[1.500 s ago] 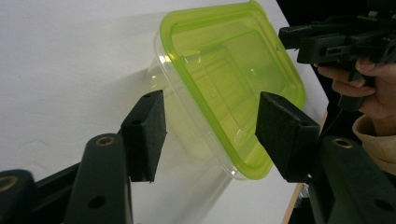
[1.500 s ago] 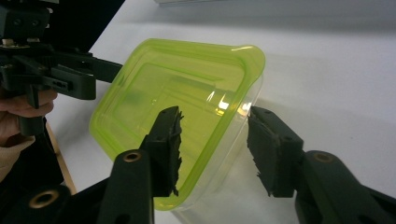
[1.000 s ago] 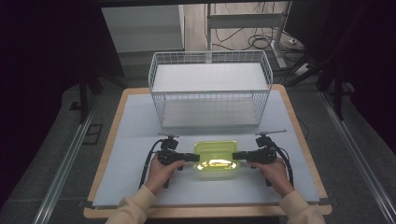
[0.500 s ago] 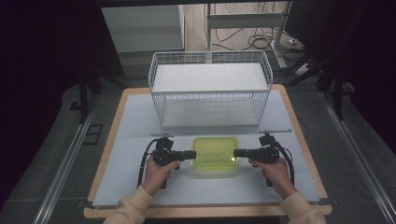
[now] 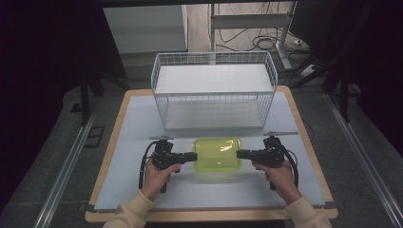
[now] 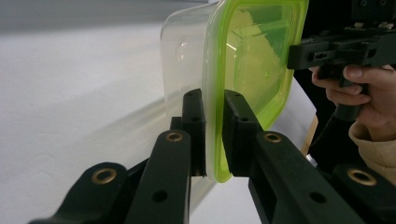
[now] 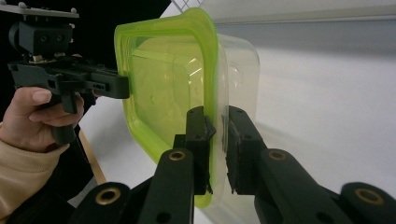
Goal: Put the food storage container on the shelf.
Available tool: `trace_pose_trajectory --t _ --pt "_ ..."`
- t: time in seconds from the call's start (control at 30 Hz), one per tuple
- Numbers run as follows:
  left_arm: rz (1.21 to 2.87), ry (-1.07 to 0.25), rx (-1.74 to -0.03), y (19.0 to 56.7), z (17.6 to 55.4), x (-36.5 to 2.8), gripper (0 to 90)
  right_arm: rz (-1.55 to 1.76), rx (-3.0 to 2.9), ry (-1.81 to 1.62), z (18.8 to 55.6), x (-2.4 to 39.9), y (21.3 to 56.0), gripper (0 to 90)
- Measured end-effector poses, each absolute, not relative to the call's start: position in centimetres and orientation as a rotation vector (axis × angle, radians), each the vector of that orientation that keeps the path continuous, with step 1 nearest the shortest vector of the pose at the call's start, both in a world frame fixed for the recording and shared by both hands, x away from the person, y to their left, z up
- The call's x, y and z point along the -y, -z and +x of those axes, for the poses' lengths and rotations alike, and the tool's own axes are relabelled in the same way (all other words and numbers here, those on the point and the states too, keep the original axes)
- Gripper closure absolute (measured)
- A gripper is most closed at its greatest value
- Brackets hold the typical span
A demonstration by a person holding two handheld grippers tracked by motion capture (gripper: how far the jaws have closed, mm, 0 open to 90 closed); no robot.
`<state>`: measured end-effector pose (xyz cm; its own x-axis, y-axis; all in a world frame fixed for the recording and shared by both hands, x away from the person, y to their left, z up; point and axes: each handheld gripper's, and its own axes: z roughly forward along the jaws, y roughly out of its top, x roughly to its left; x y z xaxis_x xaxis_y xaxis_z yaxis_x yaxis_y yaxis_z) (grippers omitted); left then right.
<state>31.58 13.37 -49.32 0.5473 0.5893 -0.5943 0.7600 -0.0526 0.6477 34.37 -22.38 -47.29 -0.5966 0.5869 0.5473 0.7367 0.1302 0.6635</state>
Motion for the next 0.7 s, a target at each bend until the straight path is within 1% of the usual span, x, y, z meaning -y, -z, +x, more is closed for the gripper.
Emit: trace_pose_trajectory --t 0.7 --pt "1.738 0.149 -1.088 46.9 31.2 -14.1 80.6 -1.277 2.275 1.567 33.6 21.7 45.3 80.8"
